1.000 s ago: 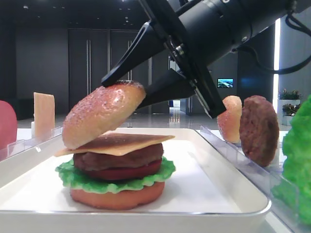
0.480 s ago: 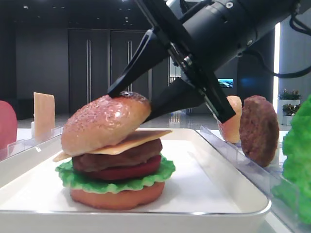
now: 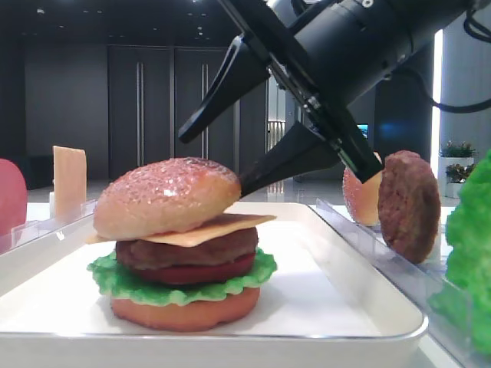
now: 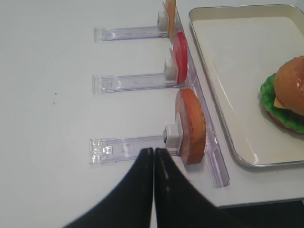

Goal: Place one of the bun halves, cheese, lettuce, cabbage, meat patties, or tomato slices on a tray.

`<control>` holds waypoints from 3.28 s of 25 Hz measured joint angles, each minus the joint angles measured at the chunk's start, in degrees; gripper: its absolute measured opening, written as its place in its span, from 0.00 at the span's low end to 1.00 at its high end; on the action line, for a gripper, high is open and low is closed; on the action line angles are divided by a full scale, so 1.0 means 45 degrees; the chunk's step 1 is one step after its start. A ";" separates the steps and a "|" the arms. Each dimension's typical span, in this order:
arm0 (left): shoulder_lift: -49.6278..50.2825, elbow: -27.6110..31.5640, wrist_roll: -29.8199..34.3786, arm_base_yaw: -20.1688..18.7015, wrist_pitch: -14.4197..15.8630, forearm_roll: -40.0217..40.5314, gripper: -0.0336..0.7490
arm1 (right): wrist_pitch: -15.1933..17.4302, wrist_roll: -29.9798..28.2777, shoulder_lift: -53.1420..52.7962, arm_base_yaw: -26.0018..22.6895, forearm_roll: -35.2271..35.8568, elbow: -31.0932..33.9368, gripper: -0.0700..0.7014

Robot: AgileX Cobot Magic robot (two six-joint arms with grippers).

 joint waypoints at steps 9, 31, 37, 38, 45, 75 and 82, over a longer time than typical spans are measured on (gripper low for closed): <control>0.0000 0.0000 0.0000 0.0000 0.0000 0.0000 0.03 | -0.0341 0.1322 -0.0286 -0.0233 -0.1153 0.0000 0.66; 0.0000 0.0000 0.0000 0.0000 0.0000 0.0000 0.03 | 0.1957 1.2691 -0.2001 -0.0245 -1.3544 -0.3544 0.66; 0.0000 0.0000 0.0000 0.0000 0.0000 0.0000 0.03 | 0.4148 1.4242 -0.2015 -0.0846 -1.6667 -0.4542 0.66; 0.0000 0.0000 0.0000 0.0000 0.0000 0.0000 0.03 | 0.4356 1.4242 -0.2025 -0.1066 -1.6777 -0.4629 0.66; 0.0000 0.0000 0.0000 0.0000 0.0000 0.0000 0.03 | 0.5614 1.3201 -0.2164 -0.3312 -1.7140 -0.4847 0.66; 0.0000 0.0000 0.0000 0.0000 0.0000 0.0000 0.03 | 0.6731 0.9875 -0.3729 -0.7352 -1.7054 -0.3884 0.66; 0.0000 0.0000 0.0000 0.0000 0.0000 0.0000 0.03 | 0.6838 0.9926 -0.7092 -0.7352 -1.6976 -0.2409 0.66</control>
